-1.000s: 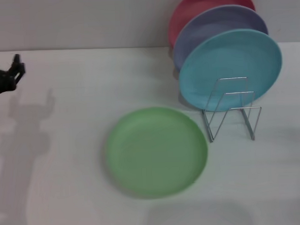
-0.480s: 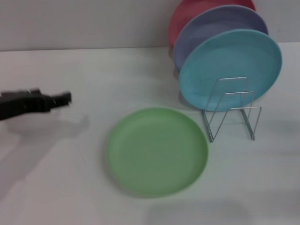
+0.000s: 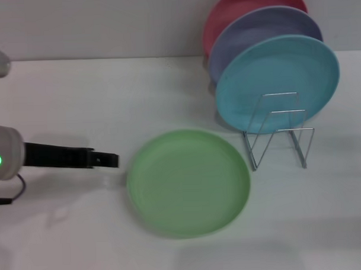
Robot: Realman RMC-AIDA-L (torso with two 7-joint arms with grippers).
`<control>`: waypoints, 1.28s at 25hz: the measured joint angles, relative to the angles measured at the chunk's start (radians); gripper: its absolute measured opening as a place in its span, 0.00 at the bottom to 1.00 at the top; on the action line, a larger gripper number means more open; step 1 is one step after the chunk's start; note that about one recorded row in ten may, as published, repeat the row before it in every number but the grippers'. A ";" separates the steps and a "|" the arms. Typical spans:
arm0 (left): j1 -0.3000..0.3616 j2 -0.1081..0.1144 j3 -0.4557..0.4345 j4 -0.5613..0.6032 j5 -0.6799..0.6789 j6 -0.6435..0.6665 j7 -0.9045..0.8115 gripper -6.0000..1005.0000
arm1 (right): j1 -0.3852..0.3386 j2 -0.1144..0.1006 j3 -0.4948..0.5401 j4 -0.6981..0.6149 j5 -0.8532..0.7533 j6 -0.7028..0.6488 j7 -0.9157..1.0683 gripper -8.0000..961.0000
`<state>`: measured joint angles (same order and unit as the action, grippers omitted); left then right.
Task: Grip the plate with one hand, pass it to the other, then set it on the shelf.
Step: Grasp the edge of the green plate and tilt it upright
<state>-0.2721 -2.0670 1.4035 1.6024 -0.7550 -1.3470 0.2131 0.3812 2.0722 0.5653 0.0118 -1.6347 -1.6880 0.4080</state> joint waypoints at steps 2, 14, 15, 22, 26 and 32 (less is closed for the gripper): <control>-0.001 0.000 0.037 0.009 0.006 -0.001 -0.047 0.77 | 0.003 -0.002 0.000 -0.007 0.001 0.000 0.000 0.61; -0.105 -0.002 0.248 -0.042 0.205 0.036 -0.372 0.75 | 0.041 -0.008 0.001 -0.069 0.001 0.061 0.002 0.61; -0.116 -0.002 0.253 -0.058 0.214 0.040 -0.385 0.75 | 0.041 -0.009 0.000 -0.069 0.001 0.059 0.002 0.61; -0.167 -0.003 0.263 -0.165 0.229 0.081 -0.420 0.75 | 0.041 -0.012 -0.008 -0.072 -0.005 0.053 0.002 0.61; -0.185 -0.004 0.276 -0.201 0.227 0.097 -0.432 0.74 | 0.032 -0.013 -0.009 -0.073 -0.005 0.047 0.004 0.61; -0.212 -0.002 0.309 -0.225 0.237 0.109 -0.460 0.74 | 0.029 -0.014 -0.010 -0.075 -0.004 0.045 0.004 0.61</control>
<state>-0.4843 -2.0695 1.7127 1.3770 -0.5182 -1.2382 -0.2472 0.4097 2.0585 0.5550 -0.0629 -1.6391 -1.6430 0.4125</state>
